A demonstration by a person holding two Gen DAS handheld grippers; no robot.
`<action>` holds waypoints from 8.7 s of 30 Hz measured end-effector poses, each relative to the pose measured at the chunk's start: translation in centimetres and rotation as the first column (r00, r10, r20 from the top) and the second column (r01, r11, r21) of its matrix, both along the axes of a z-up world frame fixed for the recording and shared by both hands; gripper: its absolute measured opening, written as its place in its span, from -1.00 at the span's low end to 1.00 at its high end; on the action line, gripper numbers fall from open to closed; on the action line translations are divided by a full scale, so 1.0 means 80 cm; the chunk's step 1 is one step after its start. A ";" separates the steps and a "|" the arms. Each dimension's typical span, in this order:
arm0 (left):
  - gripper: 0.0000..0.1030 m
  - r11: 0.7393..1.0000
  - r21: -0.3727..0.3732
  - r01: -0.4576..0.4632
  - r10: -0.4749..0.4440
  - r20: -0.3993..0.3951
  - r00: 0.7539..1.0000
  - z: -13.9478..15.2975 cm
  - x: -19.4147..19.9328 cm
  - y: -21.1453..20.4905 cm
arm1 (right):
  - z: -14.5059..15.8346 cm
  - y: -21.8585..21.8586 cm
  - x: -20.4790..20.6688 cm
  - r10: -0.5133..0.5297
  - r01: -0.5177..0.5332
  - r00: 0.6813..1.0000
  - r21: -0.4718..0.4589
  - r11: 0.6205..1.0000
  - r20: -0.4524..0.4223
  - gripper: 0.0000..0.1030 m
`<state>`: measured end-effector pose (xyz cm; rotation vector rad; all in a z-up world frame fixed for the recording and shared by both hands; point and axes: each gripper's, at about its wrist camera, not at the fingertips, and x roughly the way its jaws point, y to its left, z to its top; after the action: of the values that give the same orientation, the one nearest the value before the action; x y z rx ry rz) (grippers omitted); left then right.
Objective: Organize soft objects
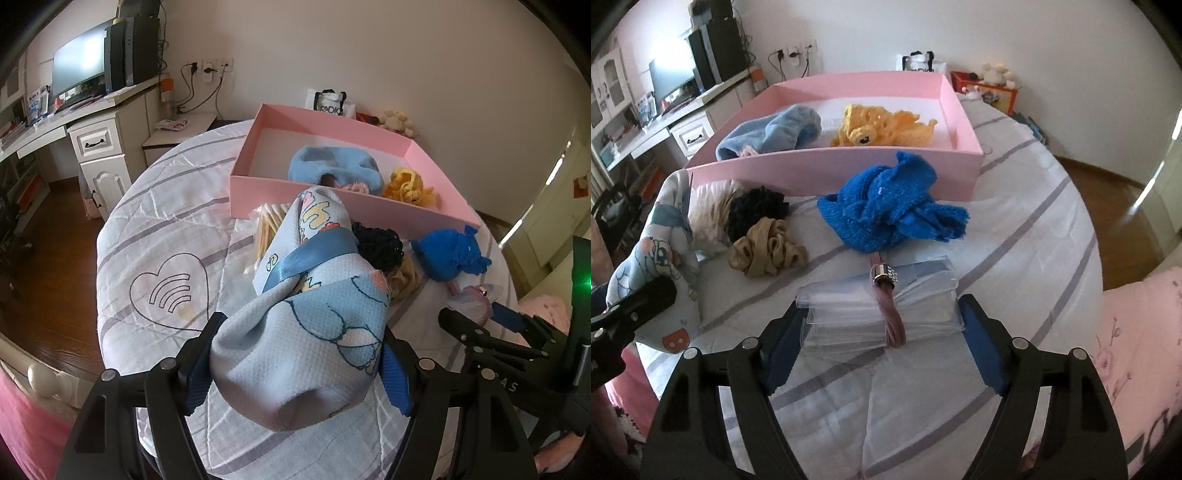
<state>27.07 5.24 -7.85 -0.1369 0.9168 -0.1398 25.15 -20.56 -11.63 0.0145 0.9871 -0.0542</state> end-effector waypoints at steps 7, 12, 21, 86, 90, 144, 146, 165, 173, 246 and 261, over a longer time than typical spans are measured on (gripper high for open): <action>0.36 0.999 0.030 -0.016 0.015 0.035 0.999 0.016 -0.013 -0.006 | 0.020 -0.004 -0.011 -0.001 0.001 0.999 0.000 1.000 0.038 0.50; 0.36 0.999 0.033 -0.018 0.016 0.076 0.997 0.035 -0.033 -0.010 | 0.042 -0.006 -0.026 -0.003 0.003 0.996 -0.001 1.000 0.085 0.50; 0.36 0.999 0.042 -0.017 0.010 0.147 0.989 0.070 -0.078 -0.019 | 0.094 -0.001 -0.064 0.002 -0.001 0.980 -0.004 1.000 0.198 0.50; 0.37 0.994 0.086 -0.066 0.009 0.542 0.840 0.160 -0.389 -0.004 | 0.250 0.023 -0.254 0.022 0.030 0.779 -0.072 0.997 0.626 0.50; 0.37 0.994 0.087 -0.068 0.010 0.539 0.842 0.165 -0.375 -0.010 | 0.251 0.022 -0.251 0.021 0.030 0.781 -0.070 0.997 0.625 0.50; 0.37 0.989 0.148 0.021 -0.047 0.174 0.984 0.086 0.255 -0.071 | 0.094 -0.011 0.171 0.006 0.003 0.957 -0.031 1.000 0.289 0.51; 0.38 0.990 0.138 0.038 -0.058 0.150 0.987 0.079 0.284 -0.064 | 0.087 -0.012 0.181 0.010 -0.001 0.961 -0.035 0.999 0.277 0.51; 1.00 0.988 0.151 -0.015 -0.010 0.164 0.986 0.051 0.326 -0.052 | 0.080 -0.032 0.174 -0.055 0.063 0.960 -0.022 0.998 0.274 0.96; 1.00 0.989 0.146 -0.030 0.005 0.167 0.986 0.048 0.270 -0.040 | 0.077 -0.031 0.176 -0.048 0.059 0.964 -0.033 0.998 0.263 0.97; 1.00 0.992 0.102 -0.070 0.002 0.554 0.832 0.239 -0.212 -0.070 | 0.275 0.013 -0.183 0.005 0.081 0.784 -0.110 0.991 0.621 1.00; 1.00 0.993 0.095 -0.074 0.000 0.613 0.790 0.235 -0.246 -0.078 | 0.289 0.023 -0.217 0.015 0.097 0.739 -0.129 0.987 0.673 1.00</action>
<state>7.36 -0.99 10.94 0.0035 0.2635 -0.0846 7.80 -18.72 11.49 -0.0851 0.2427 -0.1566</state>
